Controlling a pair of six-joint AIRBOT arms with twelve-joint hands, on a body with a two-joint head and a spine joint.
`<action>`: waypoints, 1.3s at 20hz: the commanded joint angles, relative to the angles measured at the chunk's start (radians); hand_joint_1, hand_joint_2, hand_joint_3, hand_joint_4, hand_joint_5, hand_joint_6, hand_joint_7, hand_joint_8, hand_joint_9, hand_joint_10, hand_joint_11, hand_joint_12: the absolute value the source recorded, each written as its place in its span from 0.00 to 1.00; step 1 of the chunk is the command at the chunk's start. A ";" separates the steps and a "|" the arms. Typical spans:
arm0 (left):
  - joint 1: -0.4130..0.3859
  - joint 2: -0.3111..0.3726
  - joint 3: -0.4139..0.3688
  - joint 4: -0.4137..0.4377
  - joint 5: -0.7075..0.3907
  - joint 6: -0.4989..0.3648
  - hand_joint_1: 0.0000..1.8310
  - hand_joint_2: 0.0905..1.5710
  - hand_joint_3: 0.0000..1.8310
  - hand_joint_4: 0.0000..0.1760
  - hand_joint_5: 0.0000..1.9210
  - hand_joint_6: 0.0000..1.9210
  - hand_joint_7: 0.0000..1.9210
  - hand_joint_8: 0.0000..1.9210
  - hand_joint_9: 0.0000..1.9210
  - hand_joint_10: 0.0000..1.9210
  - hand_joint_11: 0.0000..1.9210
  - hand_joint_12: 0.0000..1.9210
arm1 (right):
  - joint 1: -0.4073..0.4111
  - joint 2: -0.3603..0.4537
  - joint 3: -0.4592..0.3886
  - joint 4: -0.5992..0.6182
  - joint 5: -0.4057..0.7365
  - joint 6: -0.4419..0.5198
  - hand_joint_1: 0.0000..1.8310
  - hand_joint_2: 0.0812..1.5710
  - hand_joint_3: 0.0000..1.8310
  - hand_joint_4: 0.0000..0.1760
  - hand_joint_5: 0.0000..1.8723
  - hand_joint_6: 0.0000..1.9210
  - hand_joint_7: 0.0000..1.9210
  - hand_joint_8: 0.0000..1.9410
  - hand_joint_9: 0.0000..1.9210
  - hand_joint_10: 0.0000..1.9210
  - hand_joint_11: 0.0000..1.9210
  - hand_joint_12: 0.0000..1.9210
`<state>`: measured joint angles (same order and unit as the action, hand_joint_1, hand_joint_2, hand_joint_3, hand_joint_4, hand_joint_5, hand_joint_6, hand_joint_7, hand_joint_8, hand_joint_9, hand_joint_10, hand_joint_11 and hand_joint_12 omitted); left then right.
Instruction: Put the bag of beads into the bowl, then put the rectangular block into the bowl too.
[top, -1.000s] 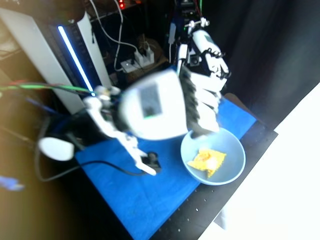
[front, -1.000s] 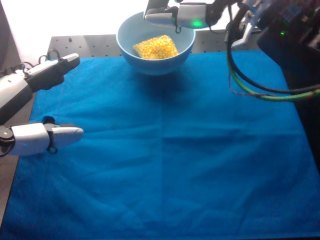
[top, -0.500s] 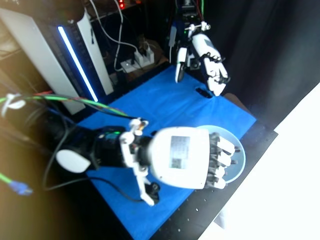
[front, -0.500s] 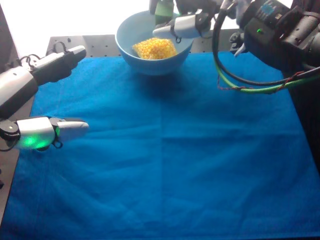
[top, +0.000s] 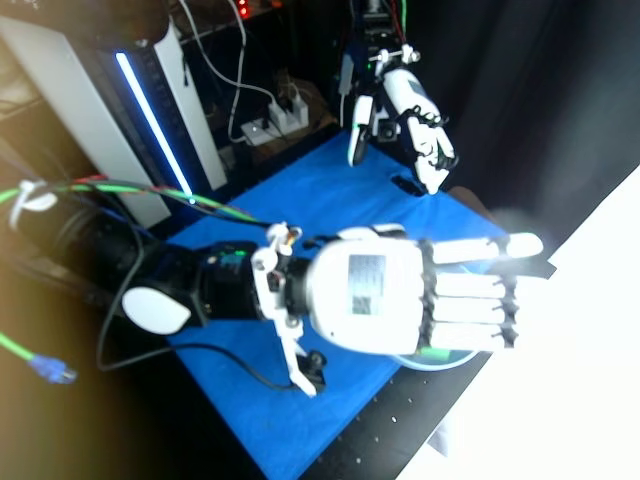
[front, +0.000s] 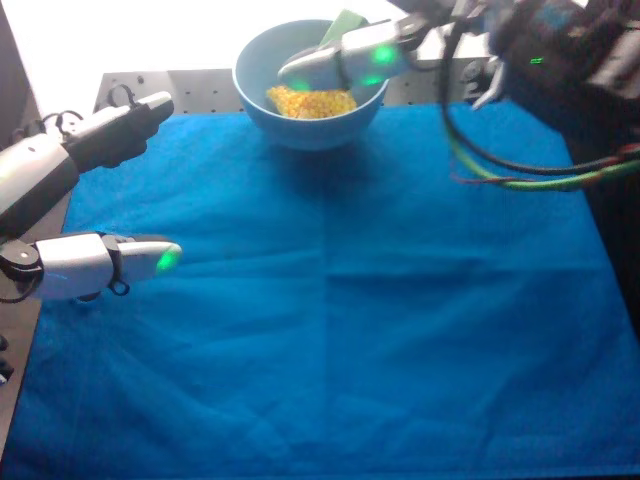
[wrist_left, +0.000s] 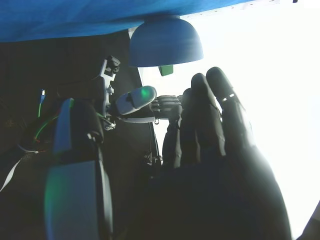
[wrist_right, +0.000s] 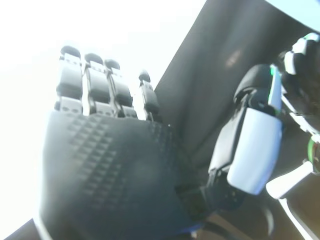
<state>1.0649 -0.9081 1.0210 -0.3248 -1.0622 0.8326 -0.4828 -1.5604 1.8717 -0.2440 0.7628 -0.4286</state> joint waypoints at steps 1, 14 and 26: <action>-0.007 0.000 -0.003 0.002 -0.142 -0.015 0.46 0.65 0.00 0.40 0.07 0.00 0.12 0.00 0.16 0.00 0.00 0.50 | -0.018 0.037 -0.021 0.078 0.185 0.003 0.32 0.51 0.01 1.00 0.00 0.00 0.00 0.00 0.00 0.00 0.00 0.00; 0.060 0.037 -0.066 -0.008 -0.313 -0.057 0.36 0.62 0.00 0.78 0.05 0.00 0.12 0.00 0.15 0.00 0.00 0.40 | -0.356 0.355 -0.419 0.290 0.700 0.003 0.39 0.53 0.00 1.00 0.00 0.00 0.00 0.00 0.00 0.00 0.00 0.00; 0.228 0.098 -0.168 -0.050 -0.599 -0.088 0.15 0.62 0.00 0.76 0.04 0.00 0.08 0.00 0.11 0.00 0.00 0.44 | -0.770 0.493 -0.649 0.528 0.878 0.003 0.39 0.56 0.00 1.00 0.02 0.01 0.01 0.00 0.00 0.00 0.00 0.00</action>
<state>1.2991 -0.8177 0.8516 -0.3817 -1.5238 0.7555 -1.2652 -1.0718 1.2209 0.2752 1.5127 -0.4313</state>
